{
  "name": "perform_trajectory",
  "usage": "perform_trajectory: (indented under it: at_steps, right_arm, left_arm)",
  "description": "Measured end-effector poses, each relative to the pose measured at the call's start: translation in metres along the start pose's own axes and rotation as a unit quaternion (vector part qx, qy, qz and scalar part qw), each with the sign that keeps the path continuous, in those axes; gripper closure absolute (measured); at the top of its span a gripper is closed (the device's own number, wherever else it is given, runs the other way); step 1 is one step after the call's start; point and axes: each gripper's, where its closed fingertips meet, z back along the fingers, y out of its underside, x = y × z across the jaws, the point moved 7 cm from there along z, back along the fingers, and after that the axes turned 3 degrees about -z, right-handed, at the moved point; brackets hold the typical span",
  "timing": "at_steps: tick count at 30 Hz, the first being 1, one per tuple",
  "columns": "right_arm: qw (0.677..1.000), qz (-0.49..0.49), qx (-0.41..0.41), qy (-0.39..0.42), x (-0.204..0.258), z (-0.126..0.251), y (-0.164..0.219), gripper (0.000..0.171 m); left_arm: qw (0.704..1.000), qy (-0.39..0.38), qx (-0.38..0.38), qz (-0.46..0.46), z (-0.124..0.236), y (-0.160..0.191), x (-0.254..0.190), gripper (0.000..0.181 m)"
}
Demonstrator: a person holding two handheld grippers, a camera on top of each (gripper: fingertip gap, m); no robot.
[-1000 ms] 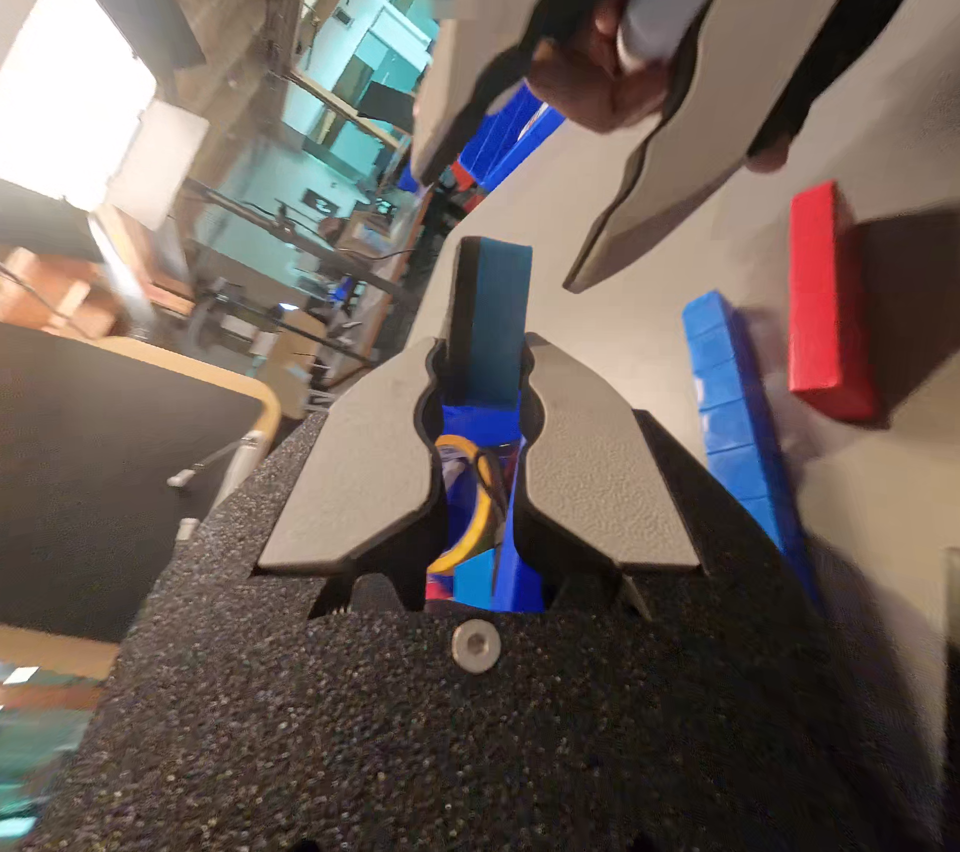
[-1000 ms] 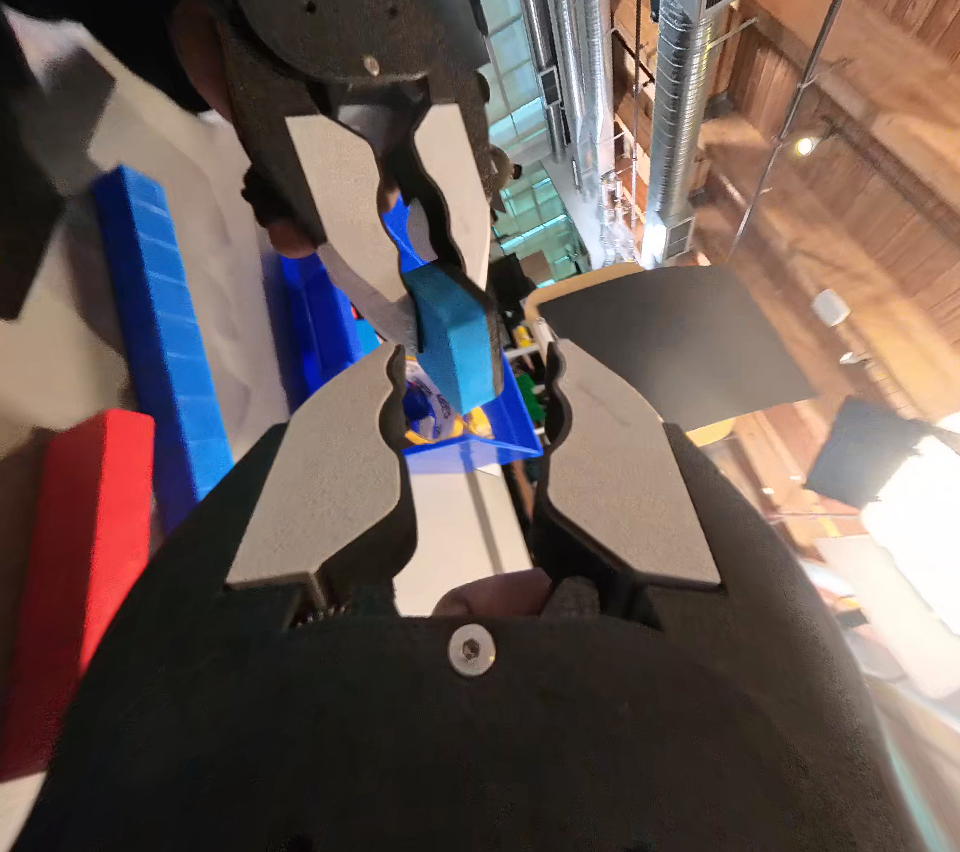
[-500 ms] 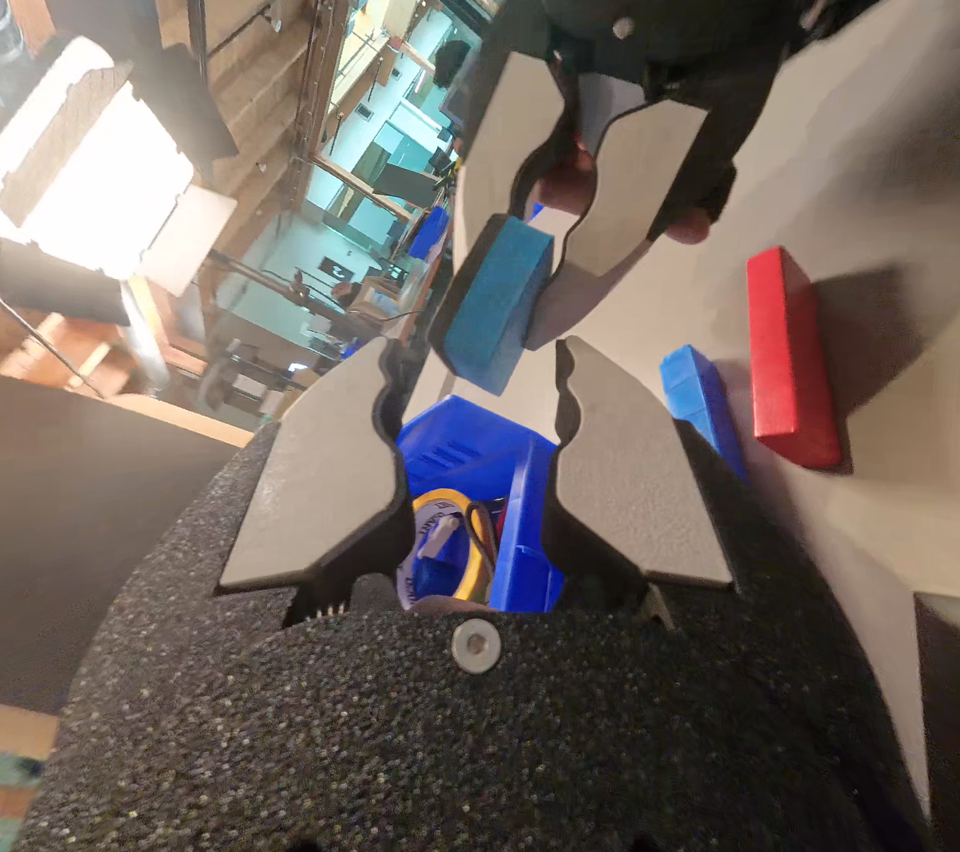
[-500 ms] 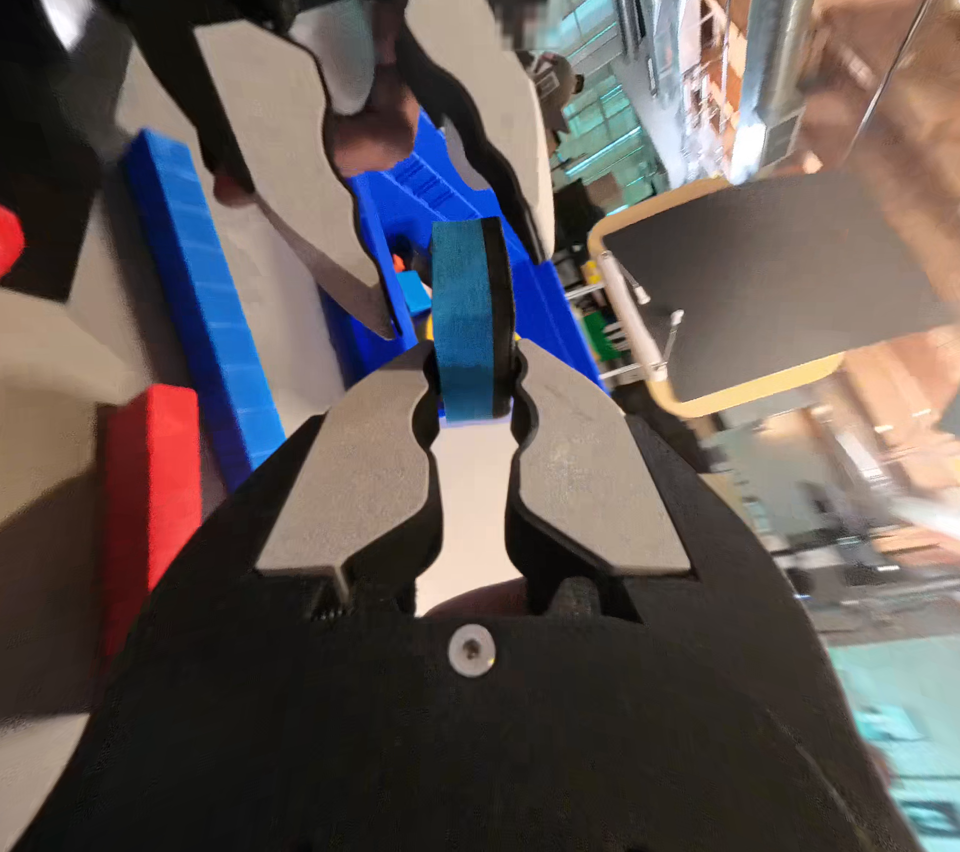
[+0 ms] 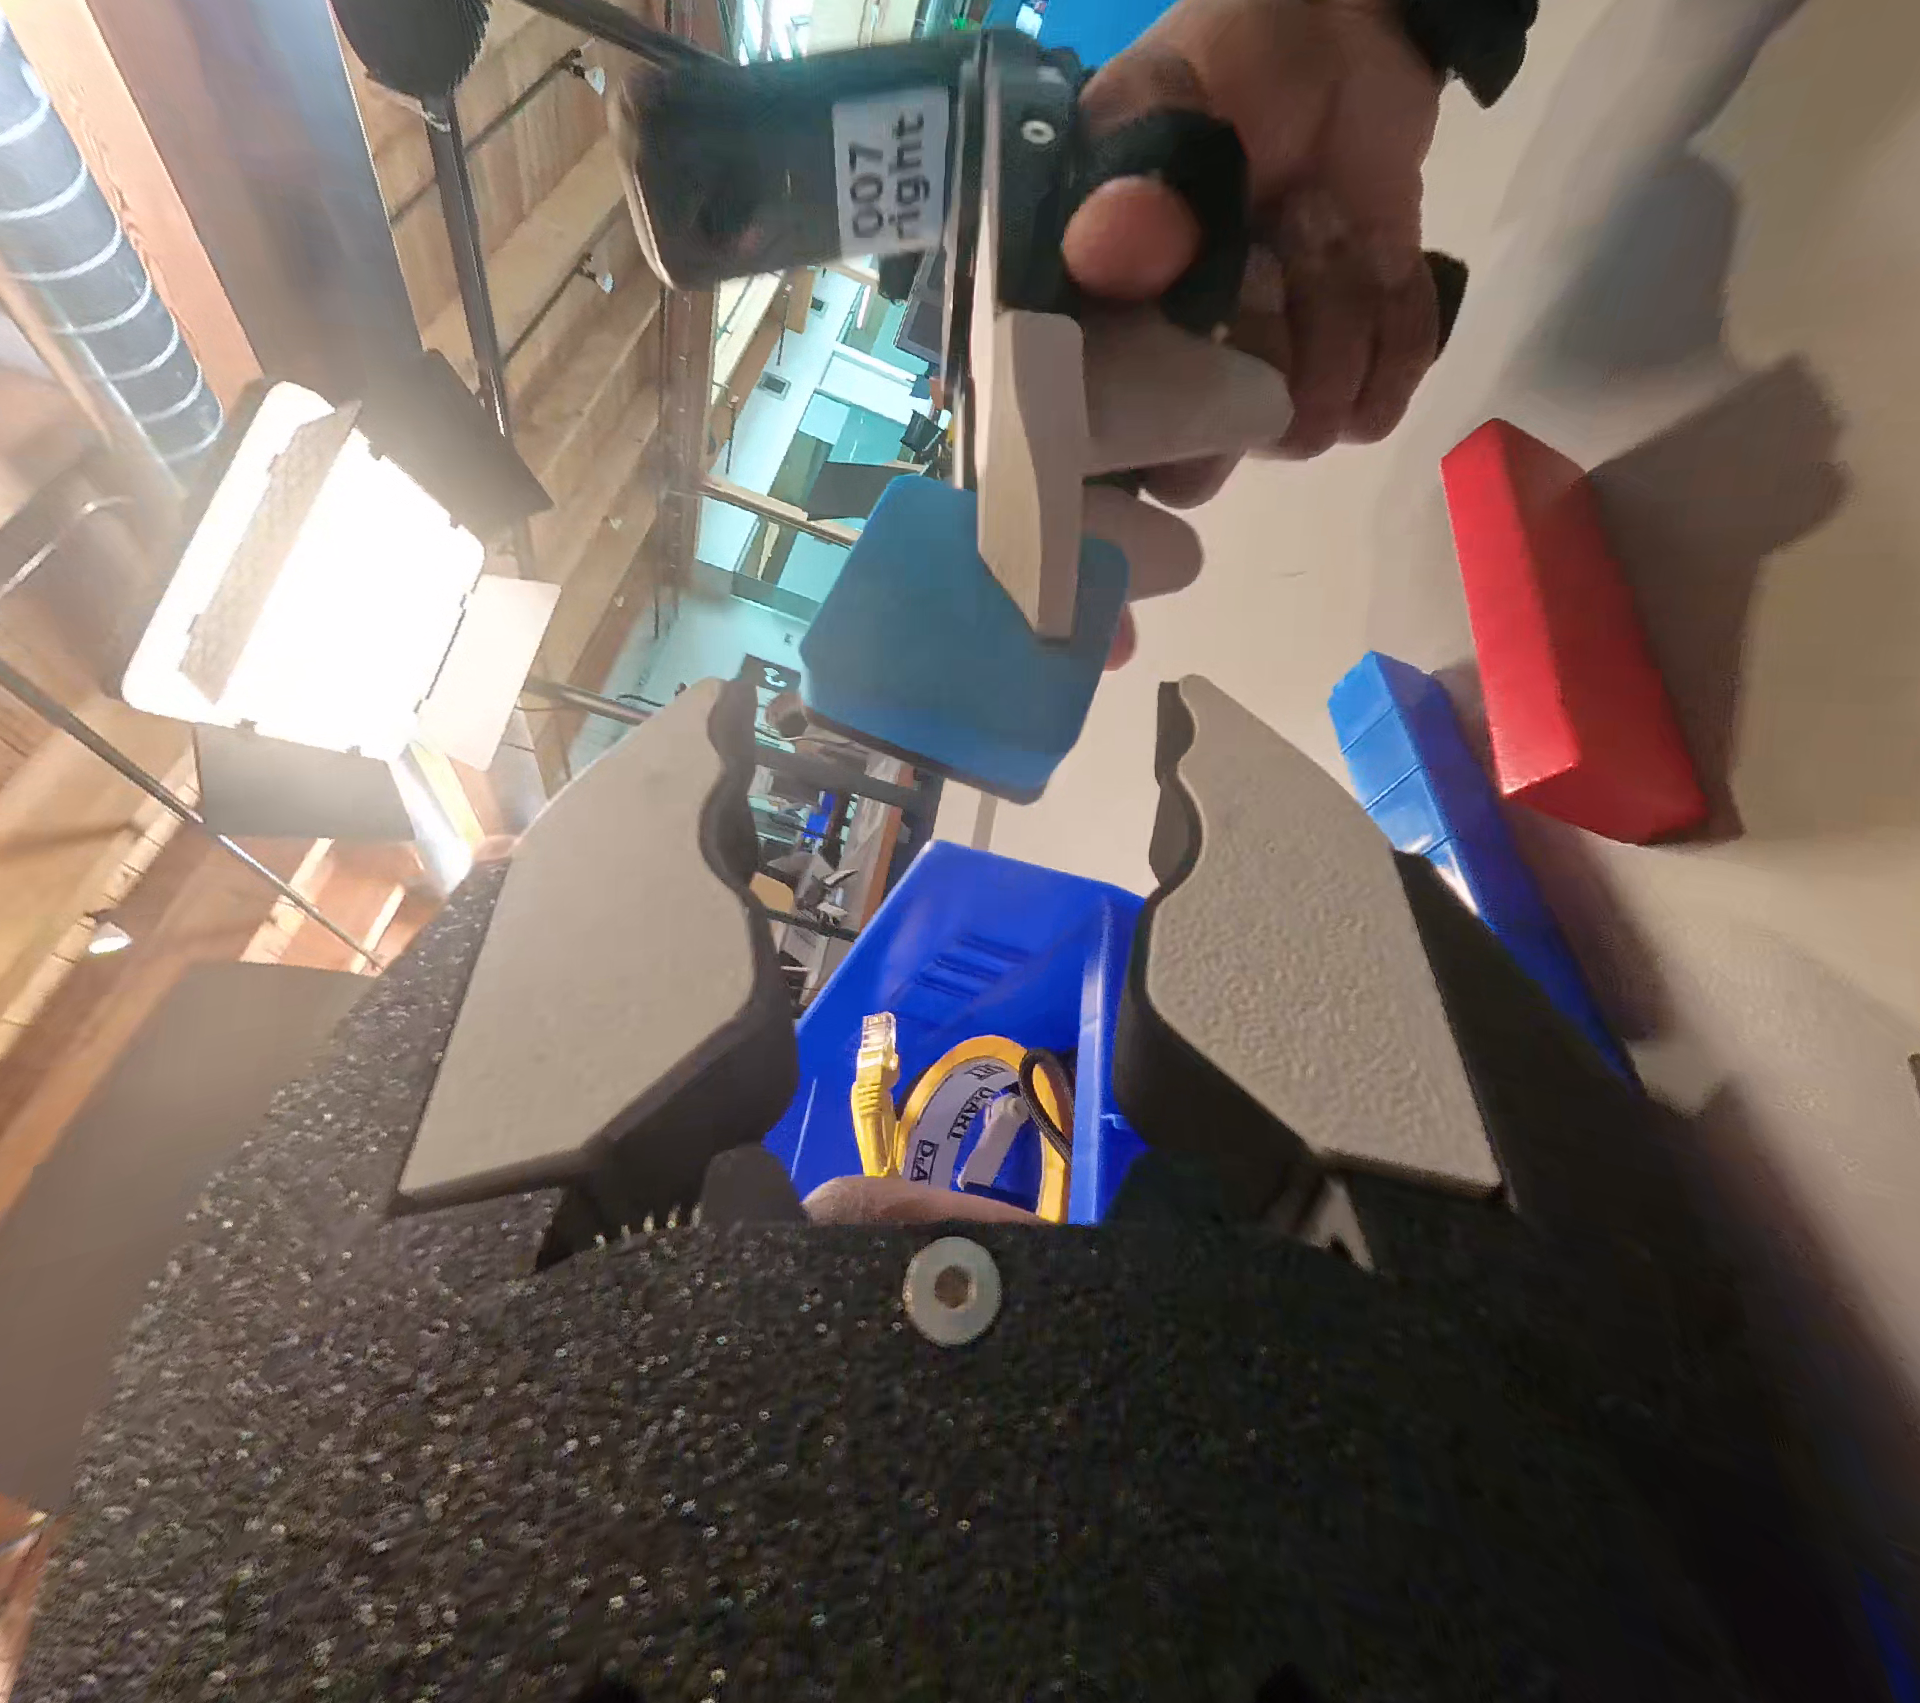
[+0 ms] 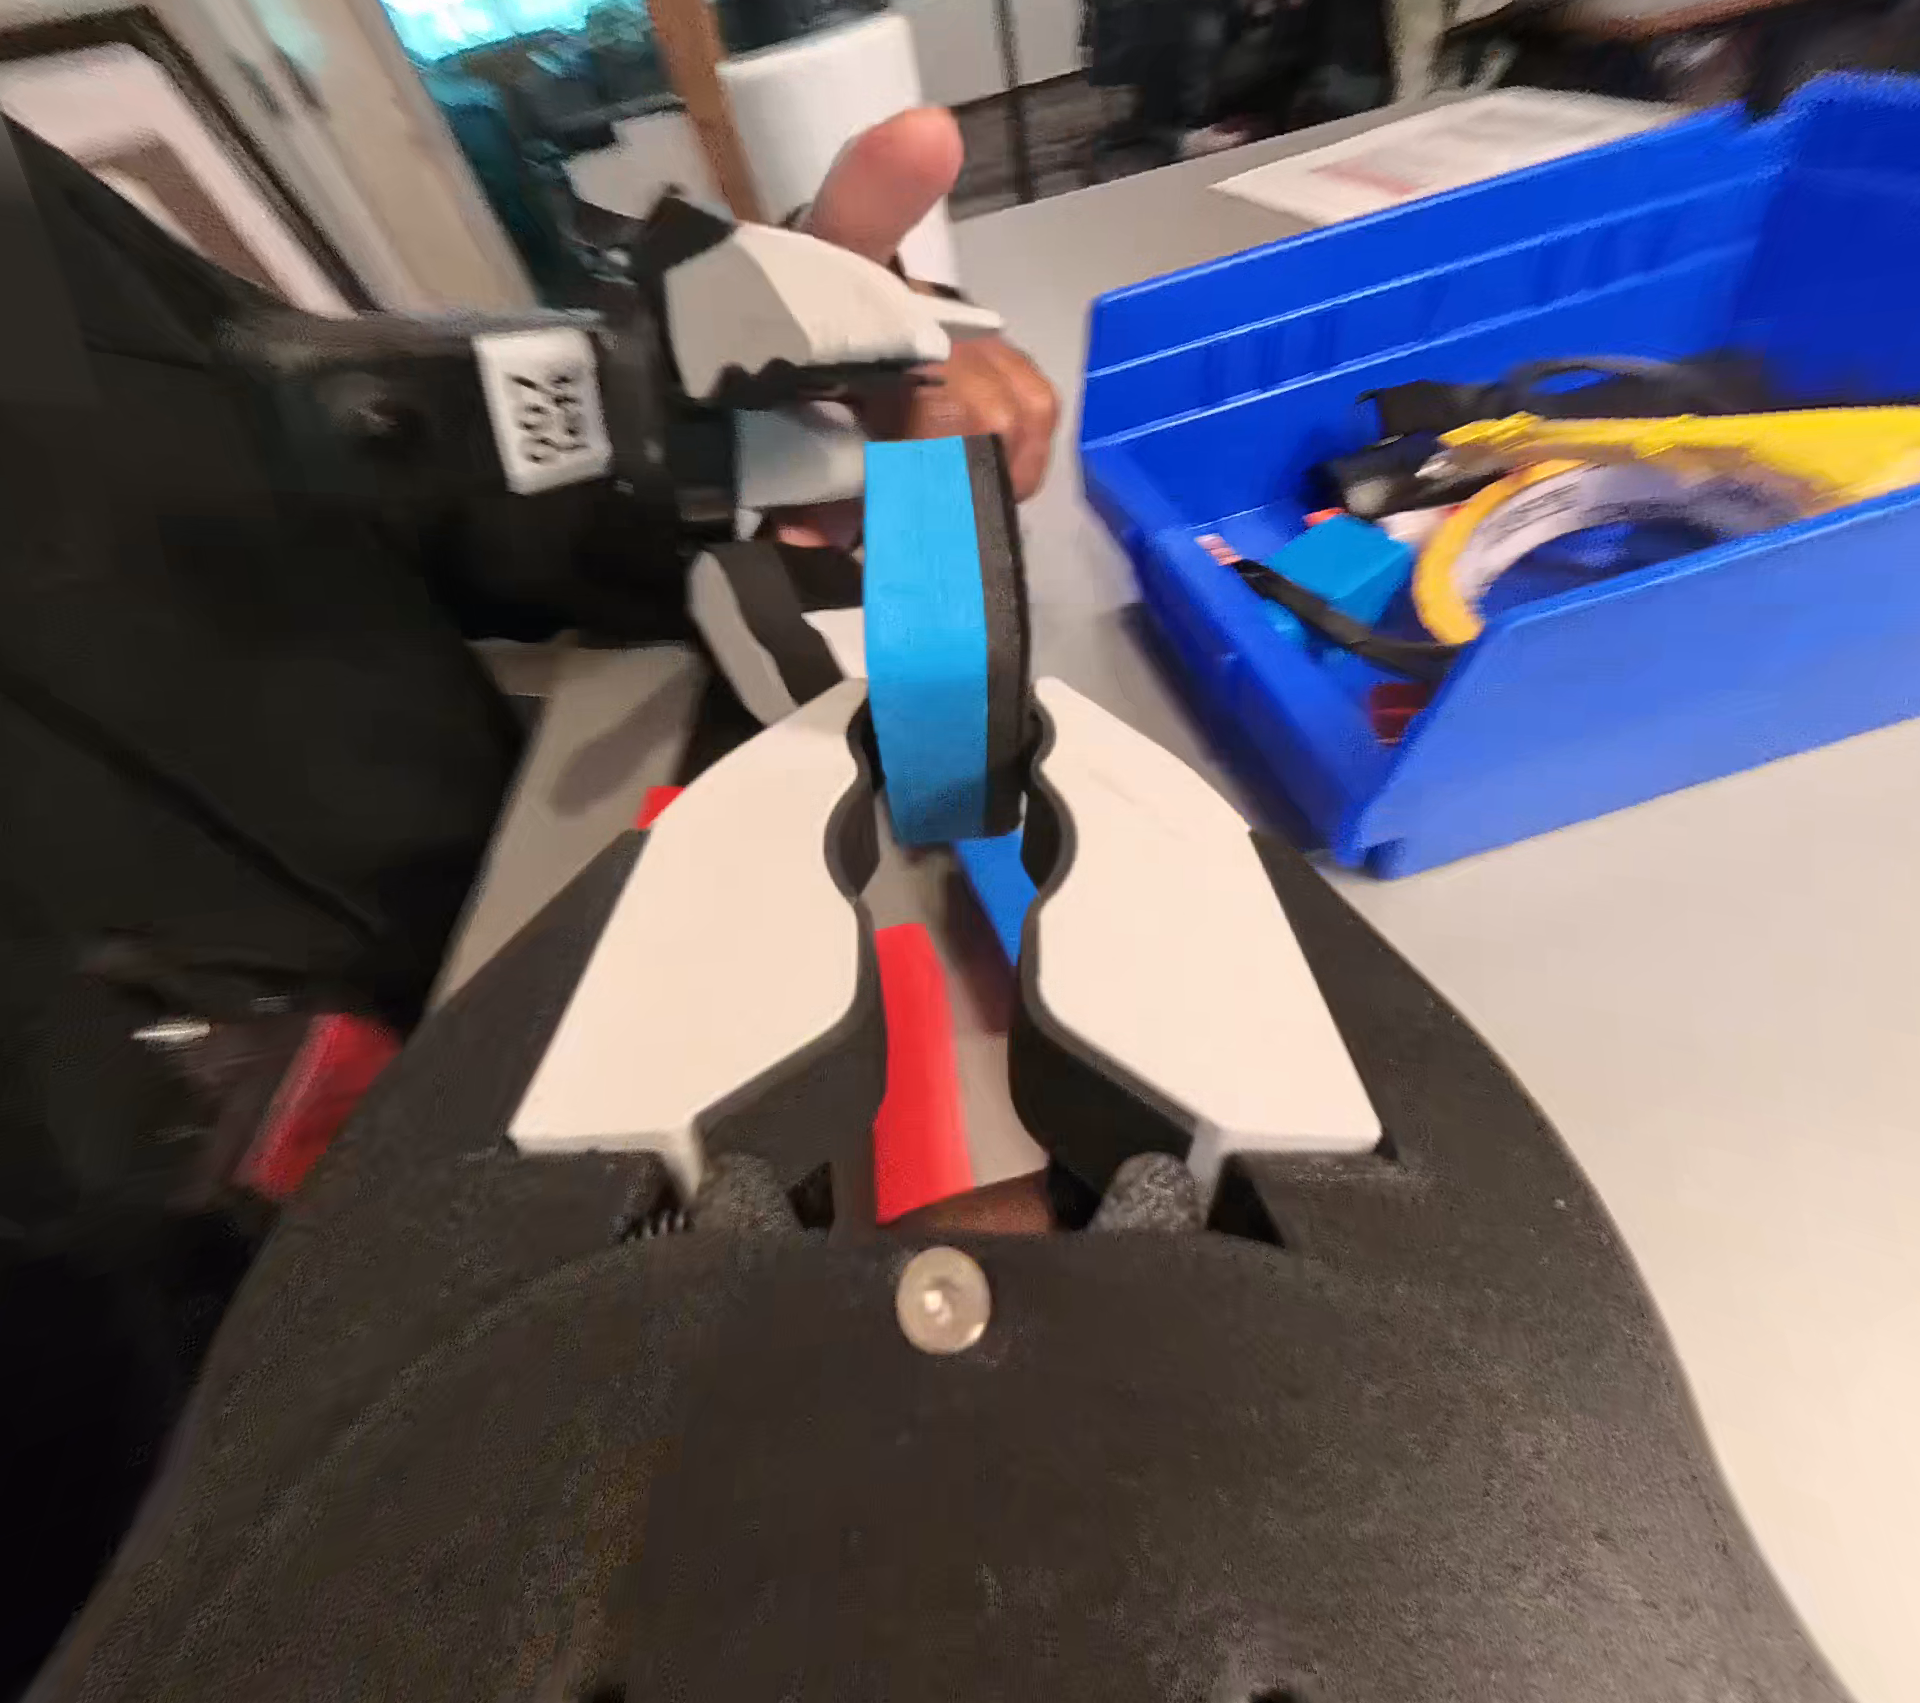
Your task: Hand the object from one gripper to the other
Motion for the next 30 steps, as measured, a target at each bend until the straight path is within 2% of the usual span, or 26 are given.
perform_trajectory:
  at_steps: [3, 6, 8, 9, 11, 14, 17, 20, 23, 28, 30]
  right_arm:
    - [0.995, -0.065, 0.018, -0.068, 0.003, -0.002, 0.006, 0.147]
    - [0.992, -0.069, 0.047, -0.093, 0.008, -0.008, 0.014, 0.147]
    - [0.993, -0.06, 0.053, -0.088, 0.009, -0.011, 0.015, 0.147]
    - [0.994, -0.05, 0.057, -0.082, 0.009, -0.011, 0.016, 0.147]
    - [0.997, -0.016, 0.053, -0.046, 0.006, -0.01, 0.015, 0.145]
    - [0.995, 0.081, 0.029, 0.05, 0.0, -0.006, 0.006, 0.125]
    - [0.964, 0.23, -0.002, 0.137, 0.004, 0.003, -0.003, 0.112]
    - [0.898, 0.393, 0.002, 0.197, 0.013, 0.006, -0.002, 0.108]
    - [0.84, 0.496, 0.021, 0.218, 0.02, 0.001, 0.006, 0.105]
    - [0.792, 0.563, 0.023, 0.234, 0.026, -0.008, 0.014, 0.111]
    - [0.781, 0.578, 0.029, 0.233, 0.027, -0.011, 0.017, 0.132]
  left_arm:
    - [1.0, -0.005, -0.007, -0.015, 0.0, -0.002, -0.001, 0.102]
    - [0.999, 0.014, -0.023, -0.019, 0.001, -0.007, -0.007, 0.104]
    - [0.999, 0.042, -0.017, -0.023, -0.001, -0.007, -0.015, 0.122]
    - [0.999, 0.04, -0.014, -0.019, -0.001, -0.007, -0.016, 0.122]
    - [0.998, 0.054, 0.014, 0.014, -0.004, -0.001, -0.015, 0.122]
    - [0.991, 0.065, 0.046, 0.105, -0.006, 0.008, -0.007, 0.123]
    - [0.973, 0.079, 0.065, 0.209, -0.006, 0.016, 0.004, 0.123]
    - [0.93, 0.119, 0.058, 0.344, -0.005, 0.022, 0.012, 0.122]
    - [0.871, 0.161, 0.029, 0.463, -0.003, 0.024, 0.017, 0.122]
    - [0.756, 0.267, 0.004, 0.598, -0.006, 0.022, 0.002, 0.122]
    - [0.725, 0.278, -0.011, 0.631, -0.009, 0.021, -0.002, 0.123]
